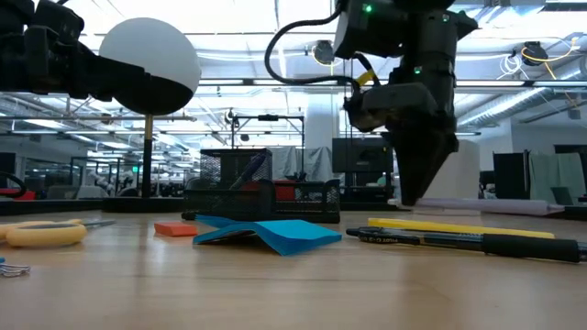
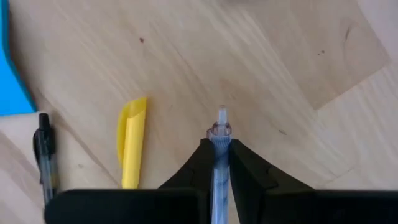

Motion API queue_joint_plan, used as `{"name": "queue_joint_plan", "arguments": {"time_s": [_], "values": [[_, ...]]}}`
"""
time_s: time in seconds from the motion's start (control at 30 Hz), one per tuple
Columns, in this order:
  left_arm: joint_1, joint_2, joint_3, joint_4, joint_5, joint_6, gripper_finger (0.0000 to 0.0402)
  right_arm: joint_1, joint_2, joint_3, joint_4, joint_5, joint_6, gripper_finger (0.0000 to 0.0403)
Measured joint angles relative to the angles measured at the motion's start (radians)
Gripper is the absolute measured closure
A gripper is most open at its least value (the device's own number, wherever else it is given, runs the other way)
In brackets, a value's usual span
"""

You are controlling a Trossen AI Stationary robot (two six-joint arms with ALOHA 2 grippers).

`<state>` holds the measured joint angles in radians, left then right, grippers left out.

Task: Pick and place office supplies into organizer
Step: Put the purple pen into the desk organizer

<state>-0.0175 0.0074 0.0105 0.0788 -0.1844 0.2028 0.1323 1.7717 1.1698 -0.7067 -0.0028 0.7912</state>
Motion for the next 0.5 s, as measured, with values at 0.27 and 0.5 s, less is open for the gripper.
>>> {"name": "queue_joint_plan", "arguments": {"time_s": [0.27,0.5], "values": [[0.000,0.000,0.000,0.000,0.000,0.001,0.0247,-0.019,0.000,0.001,0.062,-0.029,-0.042,0.0378],[0.000,0.000,0.000,0.000,0.000,0.000,0.0247,-0.029,0.000,0.002,0.205,-0.106,-0.082,0.0378]]}}
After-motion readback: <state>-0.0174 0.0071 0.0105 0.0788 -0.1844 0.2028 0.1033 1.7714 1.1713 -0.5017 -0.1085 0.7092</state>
